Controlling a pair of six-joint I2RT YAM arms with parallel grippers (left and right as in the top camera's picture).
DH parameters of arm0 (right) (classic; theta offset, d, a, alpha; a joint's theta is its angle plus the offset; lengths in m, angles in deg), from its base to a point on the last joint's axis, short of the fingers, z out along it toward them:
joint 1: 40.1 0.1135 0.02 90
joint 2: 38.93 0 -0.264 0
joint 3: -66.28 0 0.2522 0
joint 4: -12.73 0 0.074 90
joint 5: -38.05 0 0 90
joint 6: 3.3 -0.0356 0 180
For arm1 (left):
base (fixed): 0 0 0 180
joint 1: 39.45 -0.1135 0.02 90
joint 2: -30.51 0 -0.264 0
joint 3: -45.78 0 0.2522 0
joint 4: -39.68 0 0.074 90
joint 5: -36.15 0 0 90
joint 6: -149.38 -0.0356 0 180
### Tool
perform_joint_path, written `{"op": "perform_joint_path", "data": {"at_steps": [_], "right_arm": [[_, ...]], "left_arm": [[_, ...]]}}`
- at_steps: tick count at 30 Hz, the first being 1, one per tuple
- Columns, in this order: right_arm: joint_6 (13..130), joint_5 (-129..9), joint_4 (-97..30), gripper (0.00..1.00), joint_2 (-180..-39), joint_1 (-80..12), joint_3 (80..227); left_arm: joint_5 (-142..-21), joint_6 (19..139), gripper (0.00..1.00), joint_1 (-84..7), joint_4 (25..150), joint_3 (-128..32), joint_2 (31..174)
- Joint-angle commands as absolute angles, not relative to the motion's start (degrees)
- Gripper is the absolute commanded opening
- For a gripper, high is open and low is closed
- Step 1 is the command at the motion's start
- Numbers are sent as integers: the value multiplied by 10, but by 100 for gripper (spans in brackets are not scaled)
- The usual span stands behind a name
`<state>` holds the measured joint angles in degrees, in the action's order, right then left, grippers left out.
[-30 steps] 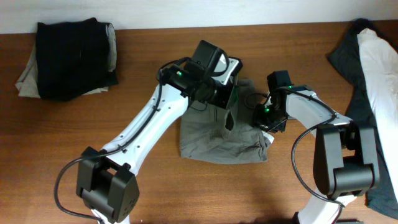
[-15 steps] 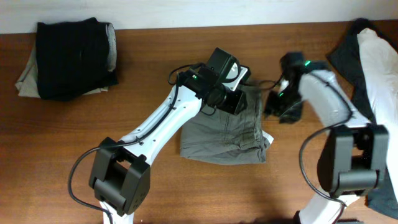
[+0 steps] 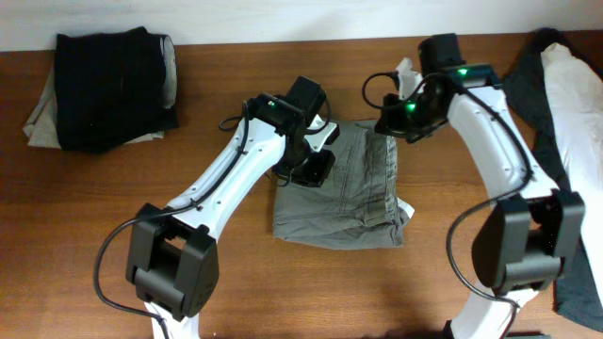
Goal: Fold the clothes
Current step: 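Fold the right end inward with the right gripper onto the stack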
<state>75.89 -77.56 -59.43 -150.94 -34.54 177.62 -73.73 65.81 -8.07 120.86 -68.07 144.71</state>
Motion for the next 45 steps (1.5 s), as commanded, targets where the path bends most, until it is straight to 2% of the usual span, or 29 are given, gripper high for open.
{"op": "perform_joint_path", "data": {"at_steps": [1, 5, 13, 14, 17, 20, 25, 28, 35, 41, 43, 45], "right_arm": [[737, -777, -564, 6, -1570, -326, 1774], [724, -741, -541, 4, -1636, -352, 1774], [717, -624, -551, 4, -1644, -427, 1776], [698, -585, -577, 4, -1643, -428, 1782], [697, -580, -688, 4, -1618, -428, 1845], [778, -688, -847, 4, -1550, -419, 1910], [809, -692, -954, 4, -1492, -343, 1902], [809, -678, -938, 4, -1492, -286, 1844], [803, -705, -779, 4, -1492, -270, 1634], [788, -696, -647, 4, -1492, -296, 1480], [715, -616, -655, 4, -1492, -323, 1464], [707, -613, -680, 4, -1492, -351, 1473]], "left_arm": [[-718, 644, 0, -85, 1211, -682, 1454], [-718, 644, 0, -85, 1217, -682, 1477], [-690, 640, 1, -85, 1216, -681, 1486], [-690, 640, 1, -85, 1216, -681, 1486], [-690, 640, 1, -85, 1216, -681, 1486], [-690, 640, 1, -85, 1215, -681, 1486], [-690, 641, 1, -134, 1217, -681, 1486], [-690, 640, 1, -173, 1229, -681, 1486], [-690, 640, 1, -179, 1229, -681, 1486], [-690, 640, 1, -179, 1230, -681, 1486], [-690, 640, 1, -179, 1230, -681, 1486], [-690, 640, 1, -179, 1227, -681, 1486]]}}
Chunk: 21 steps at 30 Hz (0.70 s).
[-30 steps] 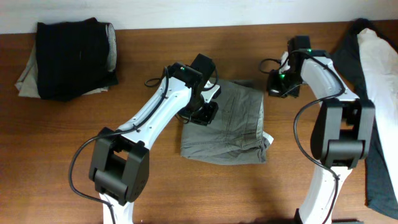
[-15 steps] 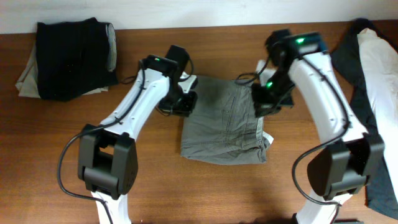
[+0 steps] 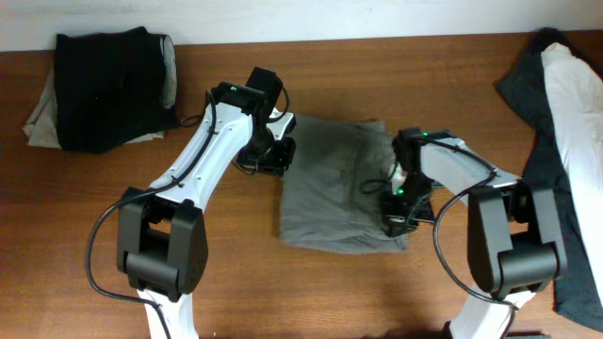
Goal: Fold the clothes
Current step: 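Fold the right end inward with the right gripper onto the stack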
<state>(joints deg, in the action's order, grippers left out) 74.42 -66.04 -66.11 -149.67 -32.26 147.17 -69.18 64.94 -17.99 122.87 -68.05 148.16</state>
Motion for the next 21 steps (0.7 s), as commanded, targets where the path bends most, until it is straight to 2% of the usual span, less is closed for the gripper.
{"op": "perform_joint_path", "data": {"at_steps": [1, 4, 6, 7, 8, 9, 10, 15, 21], "right_arm": [[707, -613, -689, 4, -1491, -357, 1480], [700, -609, -718, 4, -1471, -357, 1516], [697, -609, -735, 4, -1429, -356, 1552], [697, -609, -741, 12, -1410, -356, 1569], [699, -609, -748, 35, -1390, -356, 1587], [699, -609, -752, 77, -1364, -356, 1607], [699, -609, -752, 99, -1356, -357, 1612], [699, -609, -752, 99, -1345, -357, 1628], [714, -607, -752, 99, -1345, -357, 1628]], "left_arm": [[-690, 640, 1, -179, 1225, -681, 1486], [-690, 640, 1, -179, 1210, -681, 1486], [-690, 640, 18, -179, 1201, -681, 1486], [-691, 640, 40, -179, 1201, -681, 1486], [-691, 640, 73, -179, 1205, -681, 1486], [-693, 640, 99, -179, 1214, -681, 1487], [-692, 640, 99, -179, 1212, -680, 1487], [-801, 641, 99, -179, 1122, -605, 1488], [-822, 692, 99, -198, 1051, -507, 1489]]}}
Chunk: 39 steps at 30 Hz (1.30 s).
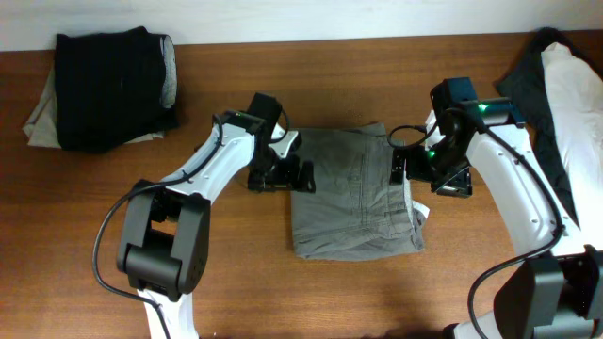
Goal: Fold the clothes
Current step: 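Fold the right end inward with the right gripper onto the stack, then lift the folded trousers with the left gripper toward the top-left stack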
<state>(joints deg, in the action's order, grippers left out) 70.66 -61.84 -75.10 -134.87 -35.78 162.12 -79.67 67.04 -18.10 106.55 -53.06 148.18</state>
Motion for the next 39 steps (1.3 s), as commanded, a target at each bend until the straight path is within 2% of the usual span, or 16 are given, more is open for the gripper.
{"op": "perform_joint_path", "data": {"at_steps": [1, 4, 12, 15, 16, 18, 19, 23, 25, 27, 30, 39], "right_arm": [[714, -607, -752, 99, -1345, -357, 1628], [714, -606, -752, 99, -1345, -357, 1628], [714, -604, -754, 99, -1345, -357, 1628], [714, -604, -754, 99, -1345, -357, 1628], [714, -605, -754, 99, -1345, -357, 1628], [714, -605, -754, 99, -1345, -357, 1628], [714, -605, -755, 99, -1345, -357, 1628], [714, -605, -754, 99, -1345, -357, 1627], [714, -605, -754, 99, -1345, -357, 1627], [714, -605, -754, 99, -1345, -357, 1627], [714, -602, -754, 99, -1345, -357, 1627], [729, -601, -759, 99, -1345, -357, 1627]], "left_arm": [[-827, 692, 99, -206, 1048, -502, 1489], [-895, 692, 99, -228, 996, -470, 1490], [-1008, 707, 99, -207, 943, -456, 1574], [-1010, 725, 89, -184, 917, -456, 1583], [-1010, 737, 64, -178, 896, -456, 1583], [-996, 760, 4, -179, 866, -456, 1583], [-981, 770, 1, -182, 861, -456, 1583], [-931, 759, 1, -205, 864, -494, 1583], [-894, 720, 1, -237, 936, -572, 1583], [-799, 653, 1, -267, 1008, -655, 1583], [-729, 600, 1, -306, 1052, -735, 1583], [-668, 487, 1, -446, 1057, -878, 1583]]}}
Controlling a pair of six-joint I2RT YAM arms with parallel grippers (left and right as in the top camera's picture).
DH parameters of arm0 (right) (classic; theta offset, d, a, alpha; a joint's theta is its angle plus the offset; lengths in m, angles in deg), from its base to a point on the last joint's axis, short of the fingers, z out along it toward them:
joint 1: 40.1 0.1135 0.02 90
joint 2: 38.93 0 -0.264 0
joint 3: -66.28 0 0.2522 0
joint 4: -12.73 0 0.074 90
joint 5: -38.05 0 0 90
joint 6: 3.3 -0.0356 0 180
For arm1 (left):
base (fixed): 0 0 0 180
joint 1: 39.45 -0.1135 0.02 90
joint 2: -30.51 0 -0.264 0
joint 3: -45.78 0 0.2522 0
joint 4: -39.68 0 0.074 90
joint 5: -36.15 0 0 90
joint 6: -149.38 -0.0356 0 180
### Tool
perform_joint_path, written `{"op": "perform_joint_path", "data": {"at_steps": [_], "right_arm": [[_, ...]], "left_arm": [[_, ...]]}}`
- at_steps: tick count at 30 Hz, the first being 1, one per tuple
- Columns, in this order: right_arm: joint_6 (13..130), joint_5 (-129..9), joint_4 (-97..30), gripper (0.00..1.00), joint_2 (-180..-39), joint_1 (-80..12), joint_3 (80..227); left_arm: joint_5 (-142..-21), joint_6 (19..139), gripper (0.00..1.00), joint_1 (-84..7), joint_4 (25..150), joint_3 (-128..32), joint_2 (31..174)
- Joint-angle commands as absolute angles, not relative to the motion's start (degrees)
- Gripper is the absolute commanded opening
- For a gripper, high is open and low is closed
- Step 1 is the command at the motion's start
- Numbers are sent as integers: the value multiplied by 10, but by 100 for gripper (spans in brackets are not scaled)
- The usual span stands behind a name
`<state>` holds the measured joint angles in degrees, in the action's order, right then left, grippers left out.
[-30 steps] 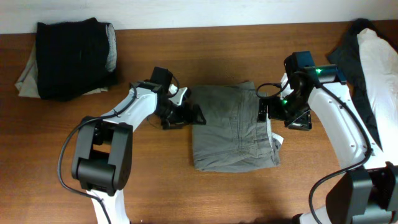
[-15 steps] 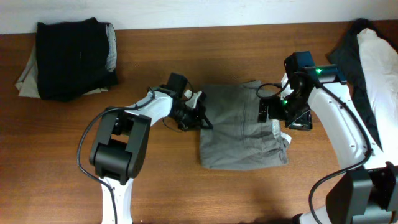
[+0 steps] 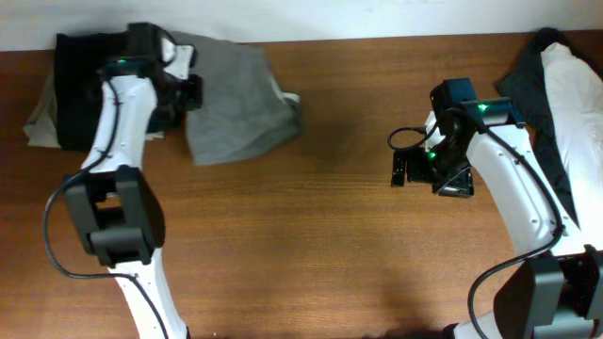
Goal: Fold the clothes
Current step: 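Lift the folded trousers with the left gripper toward the top-left stack, then place the folded trousers on the dark clothing stack and release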
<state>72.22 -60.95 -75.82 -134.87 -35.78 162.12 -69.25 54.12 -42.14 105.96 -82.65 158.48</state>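
Note:
The folded grey garment (image 3: 240, 108) lies at the back left of the table, its left edge overlapping the stack of folded dark clothes (image 3: 94, 89). My left gripper (image 3: 188, 94) is at that left edge, shut on the grey cloth. My right gripper (image 3: 399, 169) stands open to the right of the table's middle, fingers pointing left, with nothing between them. Only the overhead view is given.
A heap of unfolded clothes, dark grey and white (image 3: 556, 85), lies along the right edge behind my right arm. The brown wooden table (image 3: 311, 235) is bare across the middle and front. A pale wall runs along the back edge.
The grey garment has gone from the table's middle to the back left, beside the dark stack, with my left gripper at its left edge. My right arm has stayed where it was.
First both grippers were at the back of the grey garment in the middle. Then they were at its left and right sides, the right one low on the cloth. Then both flanked the squared-up fold. Now the left gripper holds it by the dark stack.

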Motion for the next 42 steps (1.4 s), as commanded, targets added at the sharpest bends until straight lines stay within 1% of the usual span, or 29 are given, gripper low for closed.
{"op": "perform_joint_path", "data": {"at_steps": [1, 3, 8, 10, 12, 19, 24, 28, 33, 36, 38, 39, 40, 41, 42], "right_arm": [[729, -600, -759, 99, -1345, -357, 1627], [729, -600, -759, 99, -1345, -357, 1627], [729, -601, -759, 99, -1345, -357, 1627], [729, -601, -763, 99, -1345, -357, 1627], [729, -600, -770, 99, -1345, -357, 1627], [727, -603, -777, 99, -1345, -357, 1627], [727, -603, -795, 99, -1345, -357, 1627], [727, -603, -802, 99, -1345, -357, 1627], [712, -603, -807, 99, -1345, -357, 1627], [712, -603, -812, 98, -1345, -357, 1627], [712, -603, -813, 99, -1345, -357, 1627], [712, -603, -814, 99, -1345, -357, 1627], [712, -603, -815, 99, -1345, -357, 1627], [712, -603, -817, 98, -1345, -357, 1627], [712, -603, -817, 99, -1345, -357, 1627]], "left_arm": [[-658, 478, 1, -456, 1060, -902, 1583], [-657, 458, 1, -462, 1065, -932, 1583], [-608, 434, 1, -464, 1091, -1028, 1583], [-576, 430, 1, -468, 1093, -1055, 1583], [-570, 421, 1, -476, 1091, -1071, 1583], [-570, 417, 1, -529, 1068, -1072, 1589], [-570, 417, 2, -563, 1012, -1072, 1658], [-570, 417, 6, -595, 967, -1072, 1703], [-550, 417, 4, -634, 938, -1072, 1722], [-551, 417, 8, -645, 931, -1072, 1723], [-551, 420, 12, -645, 932, -1072, 1729], [-551, 421, 34, -645, 933, -1072, 1731], [-551, 421, 68, -645, 936, -1071, 1734], [-551, 421, 99, -645, 940, -1071, 1736], [-551, 426, 99, -645, 941, -1071, 1736]]}}
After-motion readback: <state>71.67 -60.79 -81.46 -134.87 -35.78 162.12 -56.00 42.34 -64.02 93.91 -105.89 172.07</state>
